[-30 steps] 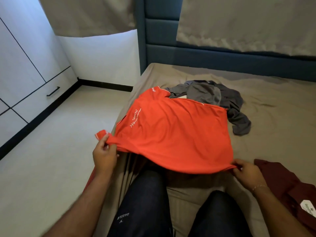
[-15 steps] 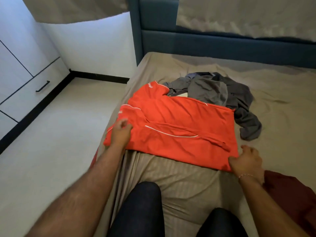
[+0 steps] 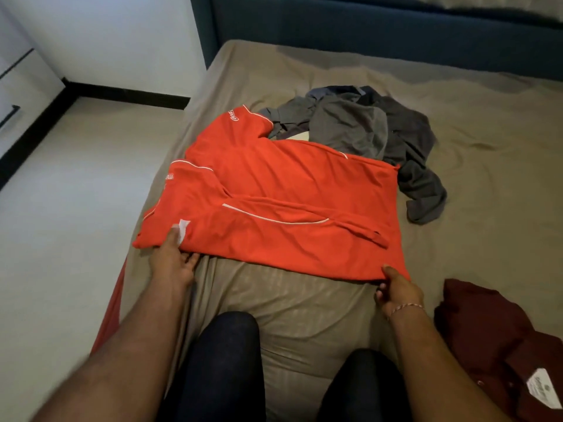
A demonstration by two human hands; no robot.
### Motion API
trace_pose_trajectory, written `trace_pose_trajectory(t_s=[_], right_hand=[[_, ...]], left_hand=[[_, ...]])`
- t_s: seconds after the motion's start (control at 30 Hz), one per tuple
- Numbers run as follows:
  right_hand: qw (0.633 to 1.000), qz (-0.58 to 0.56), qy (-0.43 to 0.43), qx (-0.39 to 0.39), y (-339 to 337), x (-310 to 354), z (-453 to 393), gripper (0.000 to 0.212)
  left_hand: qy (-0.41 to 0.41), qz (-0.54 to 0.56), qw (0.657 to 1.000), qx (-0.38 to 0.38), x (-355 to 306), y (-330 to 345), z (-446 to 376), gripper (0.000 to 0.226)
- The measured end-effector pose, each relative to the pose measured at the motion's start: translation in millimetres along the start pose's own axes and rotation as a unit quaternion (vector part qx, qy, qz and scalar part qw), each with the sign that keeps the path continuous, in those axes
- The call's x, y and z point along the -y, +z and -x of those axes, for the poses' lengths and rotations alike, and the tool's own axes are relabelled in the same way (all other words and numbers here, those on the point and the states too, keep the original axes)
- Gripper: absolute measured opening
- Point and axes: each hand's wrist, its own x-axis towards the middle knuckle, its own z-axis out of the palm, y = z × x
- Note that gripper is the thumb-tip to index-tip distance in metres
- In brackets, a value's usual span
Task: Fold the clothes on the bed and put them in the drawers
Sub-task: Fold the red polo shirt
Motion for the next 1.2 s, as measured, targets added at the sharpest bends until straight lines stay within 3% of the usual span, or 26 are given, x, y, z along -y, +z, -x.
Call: trace_pose_trajectory(t_s=[0.2, 0.33, 0.53, 0.63, 0.77, 0.87, 0.97, 1.03, 1.1, 1.2], right_hand=[[0.998, -0.049, 0.031, 0.007, -10, 5, 8, 0.015], [0.997, -0.071, -0.025, -0.018, -27, 2, 19, 0.022], [0.995, -0.051, -0.074, -0.038, -69, -11, 39, 0.02], [0.996, -0.022, -0.076, -0.047, -84, -25, 42, 0.005], [0.988, 0.077, -0.114, -0.069, -98, -47, 44, 0.021], [0.96, 0.203, -0.153, -0.117, -98, -49, 51, 0.044], [0.91, 0.298, -0.246, -0.149, -82, -33, 69, 0.059], [0.869, 0.341, -0.337, -0.125, -64, -21, 73, 0.058], [0.82, 0.385, -0.418, -0.075, -42, -10, 71, 0.056], [0.774, 0.427, -0.468, 0.008, -1, 13, 60, 0.052]], left_hand=[[0.087, -0.018, 0.991, -0.096, -24, -26, -9, 0.035], [0.143, -0.009, 0.985, -0.098, -24, -52, 7, 0.015], [0.173, -0.026, 0.98, -0.093, -15, -105, 35, 0.021], [0.161, -0.047, 0.981, -0.097, -3, -131, 39, 0.025], [0.1, -0.043, 0.992, -0.066, 10, -151, 39, 0.028], [0.126, -0.072, 0.986, -0.078, 7, -151, 46, 0.04], [0.224, -0.225, 0.926, -0.204, -1, -142, 54, 0.059], [0.31, -0.315, 0.872, -0.212, -7, -124, 61, 0.063], [0.415, -0.388, 0.81, -0.144, -9, -93, 66, 0.063], [0.542, -0.467, 0.698, 0.021, -8, -26, 64, 0.055]])
